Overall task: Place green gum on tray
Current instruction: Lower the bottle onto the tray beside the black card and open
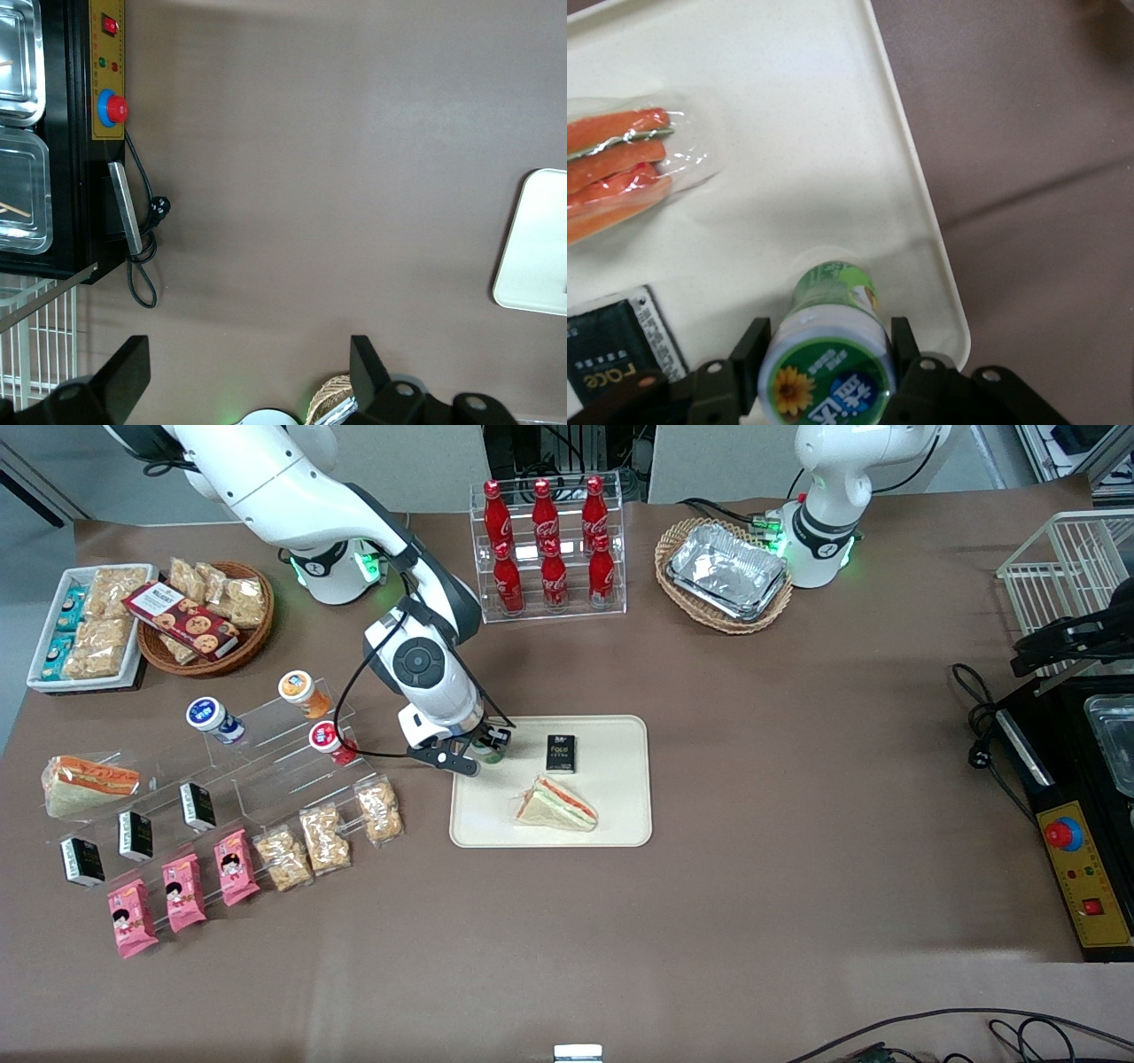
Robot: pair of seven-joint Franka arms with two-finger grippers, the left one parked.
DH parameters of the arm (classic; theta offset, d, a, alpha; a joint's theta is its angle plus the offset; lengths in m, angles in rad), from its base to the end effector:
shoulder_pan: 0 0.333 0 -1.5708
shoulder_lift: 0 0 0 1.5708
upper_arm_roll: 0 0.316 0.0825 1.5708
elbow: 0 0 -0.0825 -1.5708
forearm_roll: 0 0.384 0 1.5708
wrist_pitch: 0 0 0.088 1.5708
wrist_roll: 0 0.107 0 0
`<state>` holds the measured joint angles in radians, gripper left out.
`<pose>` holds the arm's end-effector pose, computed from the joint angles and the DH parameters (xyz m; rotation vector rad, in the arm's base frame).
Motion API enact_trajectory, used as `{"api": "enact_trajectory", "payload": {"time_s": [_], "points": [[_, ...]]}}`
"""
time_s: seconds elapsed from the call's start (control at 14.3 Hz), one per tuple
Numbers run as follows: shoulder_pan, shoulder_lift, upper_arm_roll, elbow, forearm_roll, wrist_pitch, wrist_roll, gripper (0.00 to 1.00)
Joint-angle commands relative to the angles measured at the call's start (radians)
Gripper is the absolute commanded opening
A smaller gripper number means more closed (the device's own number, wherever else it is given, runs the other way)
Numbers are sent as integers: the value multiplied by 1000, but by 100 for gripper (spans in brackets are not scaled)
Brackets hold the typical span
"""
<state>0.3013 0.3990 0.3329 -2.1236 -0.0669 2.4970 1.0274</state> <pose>0.4646 0.3411 0.2303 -3.0312 0.5575 0.1007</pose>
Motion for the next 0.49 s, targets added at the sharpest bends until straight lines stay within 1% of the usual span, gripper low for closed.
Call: {"api": "enact_trajectory", "payload": {"time_s": [0.0,0.21,0.35,0.42], "points": [[5,17,-8,13,-27,16,33,97],[-4,-17,-8,17,-30,7,28,99],[-20,-92,-12,17,-28,-30,25,100],[-45,-139,-11,19,-25,-70,19,100]]}}
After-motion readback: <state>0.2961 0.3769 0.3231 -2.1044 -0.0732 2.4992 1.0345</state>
